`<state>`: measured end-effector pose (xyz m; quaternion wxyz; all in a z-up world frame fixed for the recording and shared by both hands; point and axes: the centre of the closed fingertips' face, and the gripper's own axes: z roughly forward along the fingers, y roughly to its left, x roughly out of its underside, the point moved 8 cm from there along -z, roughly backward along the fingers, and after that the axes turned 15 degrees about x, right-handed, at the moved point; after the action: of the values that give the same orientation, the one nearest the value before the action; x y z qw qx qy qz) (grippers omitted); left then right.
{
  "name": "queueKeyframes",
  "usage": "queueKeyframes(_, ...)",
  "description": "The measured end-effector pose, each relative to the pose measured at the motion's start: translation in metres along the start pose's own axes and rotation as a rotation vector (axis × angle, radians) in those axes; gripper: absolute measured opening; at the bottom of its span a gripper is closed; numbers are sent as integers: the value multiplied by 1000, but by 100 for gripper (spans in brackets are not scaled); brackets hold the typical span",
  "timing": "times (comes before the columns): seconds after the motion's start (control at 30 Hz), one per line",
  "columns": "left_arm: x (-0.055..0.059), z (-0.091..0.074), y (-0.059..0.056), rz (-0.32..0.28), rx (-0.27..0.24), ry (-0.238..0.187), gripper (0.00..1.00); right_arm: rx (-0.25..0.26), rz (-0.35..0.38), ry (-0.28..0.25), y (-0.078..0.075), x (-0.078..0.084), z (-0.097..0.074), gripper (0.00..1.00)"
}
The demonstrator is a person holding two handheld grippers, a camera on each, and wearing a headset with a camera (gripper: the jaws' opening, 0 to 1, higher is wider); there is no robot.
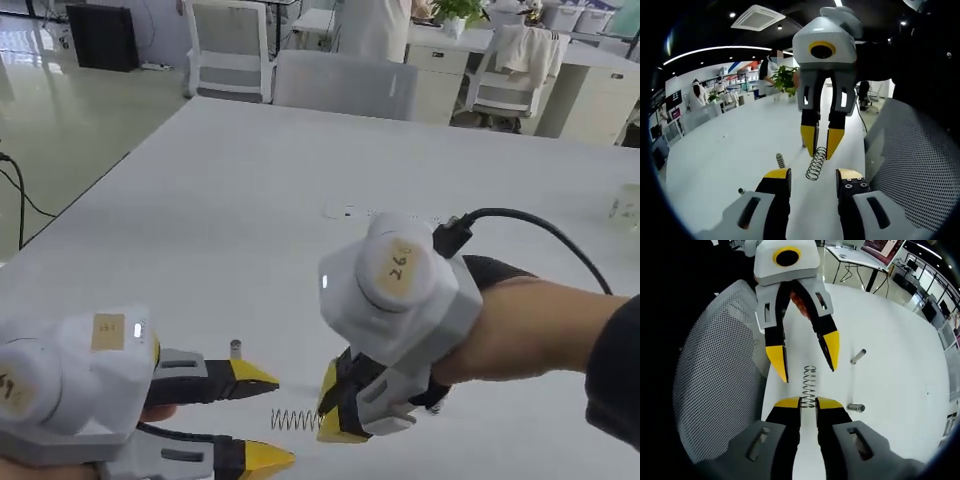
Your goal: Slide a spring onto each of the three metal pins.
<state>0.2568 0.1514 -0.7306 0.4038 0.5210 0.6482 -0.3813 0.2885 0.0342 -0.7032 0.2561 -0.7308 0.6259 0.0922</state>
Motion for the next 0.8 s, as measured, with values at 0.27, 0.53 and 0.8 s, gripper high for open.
queueKeyframes(0.27, -3, 9, -7, 23, 72, 9, 23, -33, -37, -4, 10, 0, -8, 13)
queueKeyframes(0.53, -7, 13, -11, 48, 104, 7, 12, -38, -57, -12, 14, 1, -14, 13)
queueKeyframes(0.8, -9, 15, -13, 58, 120, 7, 9, -41, -67, -7, 14, 3, -17, 13)
